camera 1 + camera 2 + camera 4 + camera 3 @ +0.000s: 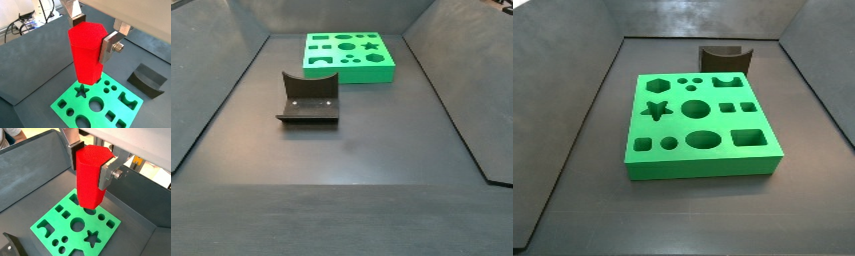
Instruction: Insert the hexagon object.
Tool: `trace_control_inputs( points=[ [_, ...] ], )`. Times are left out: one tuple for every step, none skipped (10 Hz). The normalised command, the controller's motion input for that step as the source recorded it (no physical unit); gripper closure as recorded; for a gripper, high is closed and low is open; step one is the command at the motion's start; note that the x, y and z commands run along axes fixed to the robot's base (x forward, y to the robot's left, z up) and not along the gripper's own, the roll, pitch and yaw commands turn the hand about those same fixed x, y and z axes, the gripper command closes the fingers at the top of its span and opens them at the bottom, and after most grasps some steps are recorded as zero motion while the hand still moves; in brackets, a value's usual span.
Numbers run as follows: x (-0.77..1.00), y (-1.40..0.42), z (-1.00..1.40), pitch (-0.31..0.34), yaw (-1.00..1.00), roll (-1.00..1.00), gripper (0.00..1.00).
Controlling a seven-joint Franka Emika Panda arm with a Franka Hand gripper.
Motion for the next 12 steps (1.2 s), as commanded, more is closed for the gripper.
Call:
trace_control_inputs(
  points=[
    [0.03, 0.47, -1.00, 0.020, 0.02, 0.03, 1.00],
    [0.00, 0.47, -1.00, 0.000, 0.04, 0.02, 1.00],
    [0.00, 0.48, -1.00, 0.000, 0.00, 0.00, 1.00],
    [-0.25, 0.54, -0.99, -0.069, 0.00, -0.05, 1.00],
    [-0.37, 0.52, -0.90, -0.154, 0.00, -0.05, 1.00],
    [-0.35, 0.43, -0.87, -0.196, 0.00, -0.03, 1.00],
    [-0.35, 0.39, -0.76, -0.243, 0.00, -0.07, 1.00],
    [-0.36, 0.35, -0.66, -0.280, 0.01, -0.12, 1.00],
    [-0.35, 0.30, -0.56, -0.311, 0.03, -0.15, 1.00],
    [-0.29, 0.21, -0.55, -0.283, 0.00, -0.17, 1.00],
    [-0.07, 0.12, -0.34, -0.083, 0.00, -0.15, 1.00],
    [0.00, 0.07, -0.28, -0.024, 0.00, -0.11, 1.00]
  ],
)
